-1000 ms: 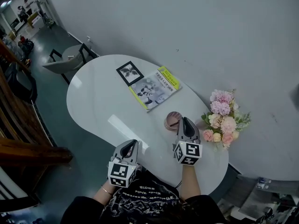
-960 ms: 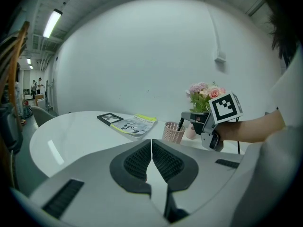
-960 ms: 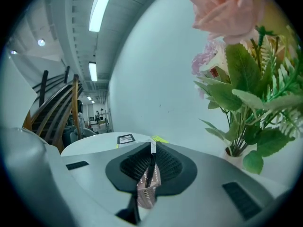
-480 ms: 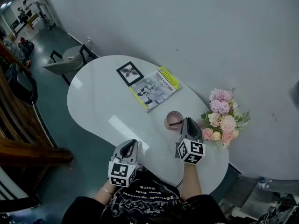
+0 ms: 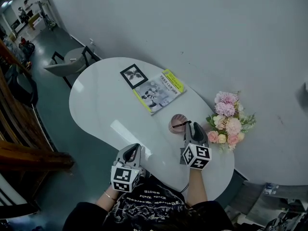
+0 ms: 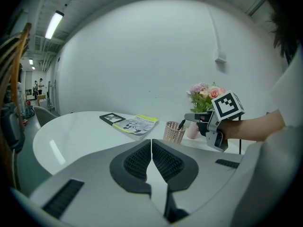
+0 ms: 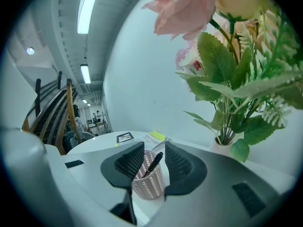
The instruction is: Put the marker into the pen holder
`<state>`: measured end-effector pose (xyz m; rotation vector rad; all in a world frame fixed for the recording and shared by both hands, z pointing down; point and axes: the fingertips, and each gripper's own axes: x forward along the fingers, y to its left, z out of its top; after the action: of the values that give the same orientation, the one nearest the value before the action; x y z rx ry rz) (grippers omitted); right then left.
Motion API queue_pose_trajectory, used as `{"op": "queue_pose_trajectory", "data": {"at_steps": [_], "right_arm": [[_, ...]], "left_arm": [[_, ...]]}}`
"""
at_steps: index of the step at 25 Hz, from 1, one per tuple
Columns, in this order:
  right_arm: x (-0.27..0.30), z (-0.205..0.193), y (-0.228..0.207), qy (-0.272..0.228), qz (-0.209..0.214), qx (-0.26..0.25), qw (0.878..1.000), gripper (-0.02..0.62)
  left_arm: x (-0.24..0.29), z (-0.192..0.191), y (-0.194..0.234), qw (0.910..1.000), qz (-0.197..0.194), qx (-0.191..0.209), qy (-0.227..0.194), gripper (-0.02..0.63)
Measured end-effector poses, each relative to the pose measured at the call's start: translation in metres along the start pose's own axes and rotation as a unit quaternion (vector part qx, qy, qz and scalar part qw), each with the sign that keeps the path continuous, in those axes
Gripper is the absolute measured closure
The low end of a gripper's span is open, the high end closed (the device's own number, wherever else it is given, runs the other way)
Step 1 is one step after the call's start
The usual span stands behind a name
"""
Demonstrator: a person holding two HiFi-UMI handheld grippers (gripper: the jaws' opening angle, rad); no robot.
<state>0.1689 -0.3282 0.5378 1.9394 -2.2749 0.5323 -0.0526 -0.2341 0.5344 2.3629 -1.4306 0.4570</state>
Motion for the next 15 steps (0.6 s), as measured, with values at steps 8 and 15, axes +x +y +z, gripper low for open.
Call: {"op": "queue_pose_trajectory", "data": {"at_steps": [8, 15], "right_arm": [[-0.024, 0.004, 0.019, -0.003, 0.001, -0.016, 1.0, 0.431], [-0.055, 0.016, 0.03, -0.033, -0.017, -0.027, 0.999, 0.426]], "left_arm": [[-0.004, 0.008, -0.003, 0.9997, -0.015, -0.003, -0.018, 0.58], [-0.008, 0.014, -0.012, 0.9984, -0.041, -0.003, -0.039, 0.58]]}}
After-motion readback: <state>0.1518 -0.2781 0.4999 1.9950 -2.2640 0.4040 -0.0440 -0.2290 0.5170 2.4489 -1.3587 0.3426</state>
